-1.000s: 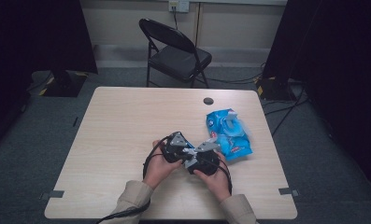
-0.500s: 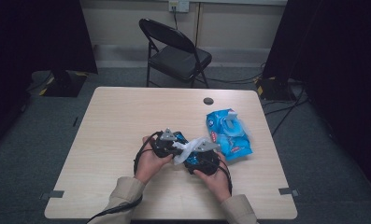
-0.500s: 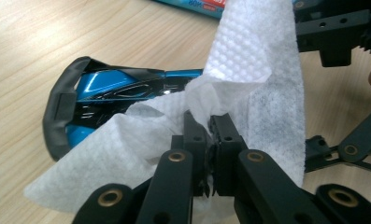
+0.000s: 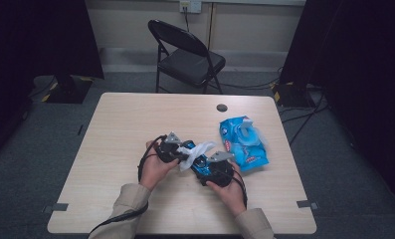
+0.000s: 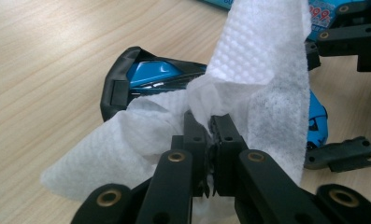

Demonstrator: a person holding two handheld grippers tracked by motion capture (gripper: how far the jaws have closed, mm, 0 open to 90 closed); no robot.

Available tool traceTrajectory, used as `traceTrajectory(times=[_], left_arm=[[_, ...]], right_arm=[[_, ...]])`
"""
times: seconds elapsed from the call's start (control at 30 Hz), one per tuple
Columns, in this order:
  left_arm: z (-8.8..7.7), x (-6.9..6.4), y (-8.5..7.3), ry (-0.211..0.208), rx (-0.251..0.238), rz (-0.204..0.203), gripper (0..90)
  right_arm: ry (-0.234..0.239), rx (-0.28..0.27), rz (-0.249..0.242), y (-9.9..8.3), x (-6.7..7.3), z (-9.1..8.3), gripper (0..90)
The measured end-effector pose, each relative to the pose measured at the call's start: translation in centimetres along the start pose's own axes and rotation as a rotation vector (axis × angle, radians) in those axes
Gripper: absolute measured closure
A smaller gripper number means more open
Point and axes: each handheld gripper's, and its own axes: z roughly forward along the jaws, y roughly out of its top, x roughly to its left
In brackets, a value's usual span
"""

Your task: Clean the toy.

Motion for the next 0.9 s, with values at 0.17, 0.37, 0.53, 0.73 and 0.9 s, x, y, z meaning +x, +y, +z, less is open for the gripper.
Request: traceTrajectory(times=[0.17,0.37,0.53,0.73,0.9], left_arm=[[-0.2,0.9,0.0,0.034,-0.021,-0.027,86.7],[-0.2,1.5,0.1,0.063,-0.028,-0.022,86.2],[-0.2,1.7,0.3,0.07,-0.026,-0.022,86.4],[-0.4,1.6,0.4,0.078,-0.038,-0.033,86.9],[-1.3,0.5,1.3,0.033,-0.076,-0.022,87.0]], right_arm=[[0.0,0.0,0.0,0.0,0.0,0.0,26.0],[0.0,0.0,-0.001,0.0,0.0,0.0,26.0],[0.0,0.0,0.0,0.0,0.0,0.0,26.0],[0.001,0.001,0.001,0.0,0.0,0.0,26.0],[0.001,0.0,0.0,0.0,0.0,0.0,25.9]])
